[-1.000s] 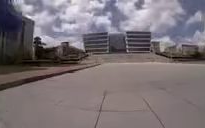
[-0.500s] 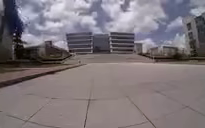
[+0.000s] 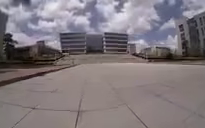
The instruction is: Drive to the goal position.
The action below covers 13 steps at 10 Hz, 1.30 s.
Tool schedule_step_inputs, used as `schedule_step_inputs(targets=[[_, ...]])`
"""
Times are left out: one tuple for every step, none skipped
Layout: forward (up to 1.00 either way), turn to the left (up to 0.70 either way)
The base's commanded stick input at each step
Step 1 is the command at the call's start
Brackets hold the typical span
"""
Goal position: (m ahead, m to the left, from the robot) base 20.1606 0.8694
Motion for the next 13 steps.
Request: schedule_step_inputs(targets=[[0.70, 0.00], [0.70, 0.00], [0.70, 0.00], [0.70, 0.00], [0.70, 0.00], [0.70, 0.00], [0.70, 0.00], [0.70, 0.00], [0.70, 0.00], [0.70, 0.00], [0.70, 0.00], [0.70, 0.00], [0.70, 0.00]])
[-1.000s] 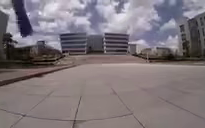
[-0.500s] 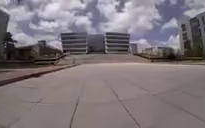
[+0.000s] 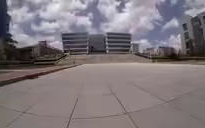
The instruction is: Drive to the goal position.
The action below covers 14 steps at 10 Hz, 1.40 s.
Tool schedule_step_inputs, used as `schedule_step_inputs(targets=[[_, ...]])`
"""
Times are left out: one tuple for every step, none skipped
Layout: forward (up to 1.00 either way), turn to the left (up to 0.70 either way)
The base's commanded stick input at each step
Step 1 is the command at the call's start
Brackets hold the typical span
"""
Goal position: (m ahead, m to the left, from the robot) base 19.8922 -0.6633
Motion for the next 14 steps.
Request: schedule_step_inputs(targets=[[0.70, 0.00], [0.70, 0.00], [0.70, 0.00], [0.70, 0.00], [0.70, 0.00], [0.70, 0.00], [0.70, 0.00], [0.70, 0.00], [0.70, 0.00], [0.70, 0.00], [0.70, 0.00], [0.70, 0.00], [0.70, 0.00], [0.70, 0.00]])
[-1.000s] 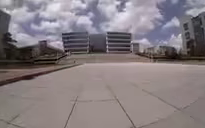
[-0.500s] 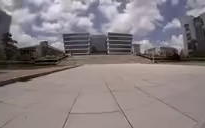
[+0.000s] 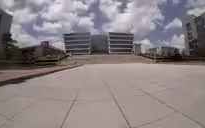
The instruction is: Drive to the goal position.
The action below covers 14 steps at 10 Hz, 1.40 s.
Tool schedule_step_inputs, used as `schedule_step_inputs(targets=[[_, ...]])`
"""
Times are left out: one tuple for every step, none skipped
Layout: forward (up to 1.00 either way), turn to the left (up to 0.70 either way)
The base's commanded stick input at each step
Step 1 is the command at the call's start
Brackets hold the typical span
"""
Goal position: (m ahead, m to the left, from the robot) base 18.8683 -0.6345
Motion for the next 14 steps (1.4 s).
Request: schedule_step_inputs(targets=[[0.70, 0.00], [0.70, 0.00], [0.70, 0.00], [0.70, 0.00], [0.70, 0.00], [0.70, 0.00], [0.70, 0.00], [0.70, 0.00], [0.70, 0.00], [0.70, 0.00], [0.70, 0.00], [0.70, 0.00], [0.70, 0.00], [0.70, 0.00]])
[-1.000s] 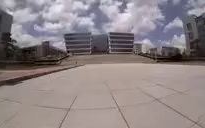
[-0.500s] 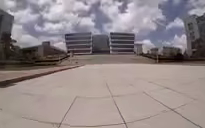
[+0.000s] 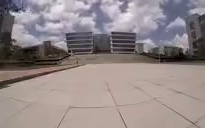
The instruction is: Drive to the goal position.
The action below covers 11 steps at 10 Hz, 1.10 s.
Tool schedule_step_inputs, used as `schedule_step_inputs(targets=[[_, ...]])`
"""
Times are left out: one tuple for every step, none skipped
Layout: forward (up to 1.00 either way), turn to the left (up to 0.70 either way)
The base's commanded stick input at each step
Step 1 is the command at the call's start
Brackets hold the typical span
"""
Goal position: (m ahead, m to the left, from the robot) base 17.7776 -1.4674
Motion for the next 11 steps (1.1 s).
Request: schedule_step_inputs(targets=[[0.70, 0.00], [0.70, 0.00], [0.70, 0.00], [0.70, 0.00], [0.70, 0.00], [0.70, 0.00], [0.70, 0.00], [0.70, 0.00], [0.70, 0.00], [0.70, 0.00], [0.70, 0.00]])
